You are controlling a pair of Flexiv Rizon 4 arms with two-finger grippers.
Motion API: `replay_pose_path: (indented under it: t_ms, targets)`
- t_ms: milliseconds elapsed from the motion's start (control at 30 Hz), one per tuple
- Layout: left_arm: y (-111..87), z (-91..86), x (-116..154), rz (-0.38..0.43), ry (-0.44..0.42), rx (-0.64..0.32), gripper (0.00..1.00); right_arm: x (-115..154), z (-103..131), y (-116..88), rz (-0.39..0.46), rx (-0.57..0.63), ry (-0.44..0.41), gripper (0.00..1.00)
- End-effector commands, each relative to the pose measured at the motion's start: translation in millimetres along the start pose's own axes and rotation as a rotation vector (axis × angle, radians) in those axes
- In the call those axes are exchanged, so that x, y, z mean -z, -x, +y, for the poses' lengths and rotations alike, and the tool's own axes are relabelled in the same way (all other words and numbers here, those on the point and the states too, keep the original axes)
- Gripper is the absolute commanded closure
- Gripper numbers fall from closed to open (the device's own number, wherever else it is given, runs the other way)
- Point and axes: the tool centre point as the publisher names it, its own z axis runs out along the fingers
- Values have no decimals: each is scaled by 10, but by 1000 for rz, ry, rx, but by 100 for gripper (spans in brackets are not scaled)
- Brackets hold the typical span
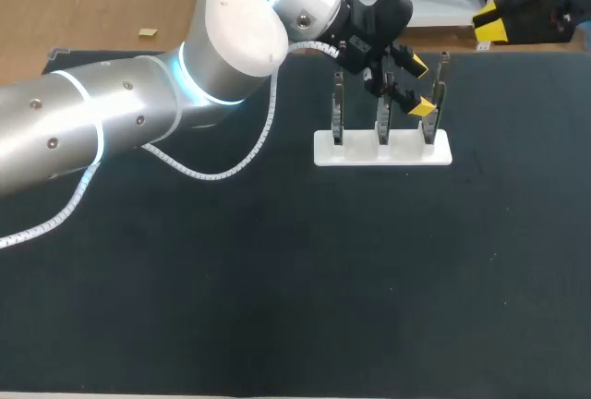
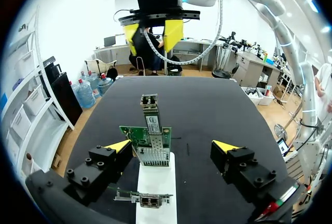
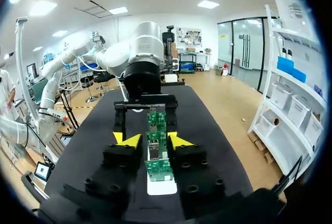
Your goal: Pick up the optical module with the left hand, and insert it into the network port with the right hand.
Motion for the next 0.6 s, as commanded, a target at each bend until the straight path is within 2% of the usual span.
replay_pose_path:
  t_ms: [33,600]
  targets:
    - [12,21,-1,6,-4,2,0,-69,-13,0,1,2,1,100]
    - [12,21,-1,6,-4,2,0,-283,-56,-43,21,-2,36,100]
